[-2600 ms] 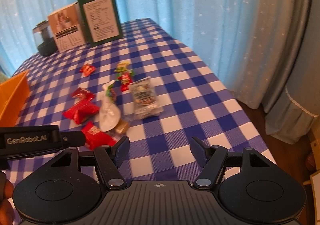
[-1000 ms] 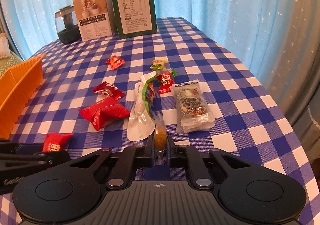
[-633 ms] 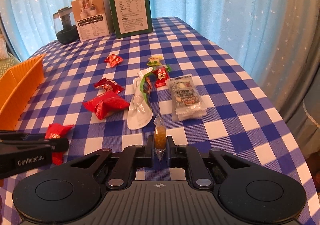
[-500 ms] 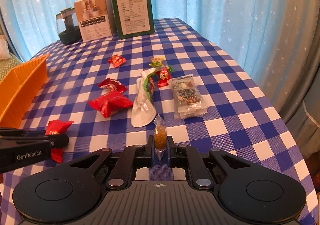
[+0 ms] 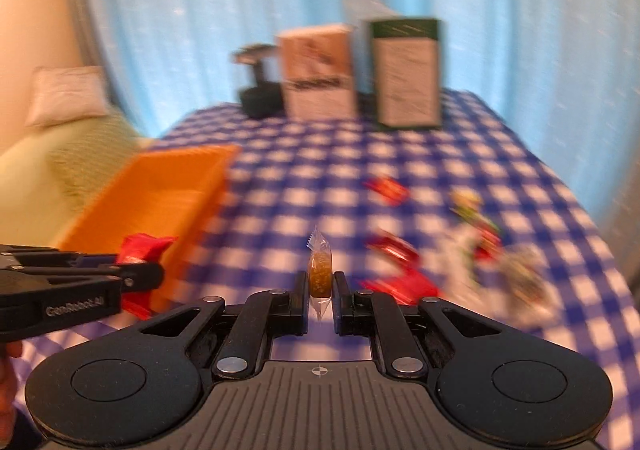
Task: Organize snacks
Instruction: 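Carry both snacks over the orange tray and open both tools to drop them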
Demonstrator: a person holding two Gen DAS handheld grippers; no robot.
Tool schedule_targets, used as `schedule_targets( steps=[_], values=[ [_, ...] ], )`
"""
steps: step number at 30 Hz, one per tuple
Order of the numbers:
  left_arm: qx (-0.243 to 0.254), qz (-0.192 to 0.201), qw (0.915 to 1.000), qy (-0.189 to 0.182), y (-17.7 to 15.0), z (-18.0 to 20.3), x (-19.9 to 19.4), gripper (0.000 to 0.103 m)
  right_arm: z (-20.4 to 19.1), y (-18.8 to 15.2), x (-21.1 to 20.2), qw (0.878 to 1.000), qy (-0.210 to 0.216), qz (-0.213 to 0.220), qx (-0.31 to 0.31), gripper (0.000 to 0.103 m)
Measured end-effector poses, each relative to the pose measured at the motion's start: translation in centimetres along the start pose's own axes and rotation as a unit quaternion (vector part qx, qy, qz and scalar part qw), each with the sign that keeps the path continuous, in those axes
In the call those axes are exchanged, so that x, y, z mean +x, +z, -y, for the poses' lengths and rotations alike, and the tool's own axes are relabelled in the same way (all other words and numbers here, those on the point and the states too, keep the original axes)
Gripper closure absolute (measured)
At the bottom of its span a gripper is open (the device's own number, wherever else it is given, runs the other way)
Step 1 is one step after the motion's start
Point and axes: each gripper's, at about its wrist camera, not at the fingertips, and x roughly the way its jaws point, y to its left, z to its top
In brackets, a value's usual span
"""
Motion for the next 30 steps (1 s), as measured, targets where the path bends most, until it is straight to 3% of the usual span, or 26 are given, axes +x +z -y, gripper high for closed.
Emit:
schedule_targets(
  steps=[5,11,17,30],
  values=[
    [-0.011,0.007,0.9994,0.031,1.6,-5.1,-0.2,0.080,-5.5,2.7,2.9,0.998,0.050,0.002,-0.034,0.092],
    [-0.021,0.003,0.9988,0.044,2.3,-9.8,1.1,0.080,-9.3,3.4,6.8,0.995,0.083,-0.027,-0.043,0.092],
    [-0.042,-0.008,0.9984,0.035,1.9,-12.4,2.6,0.076,-10.6,2.9,9.2,0.994,0.087,-0.049,-0.046,0.092],
    [-0.072,0.011,0.9962,0.047,1.0,-14.8,0.6,0.073,-12.1,3.3,10.6,0.991,0.106,-0.059,-0.059,0.091]
  ],
)
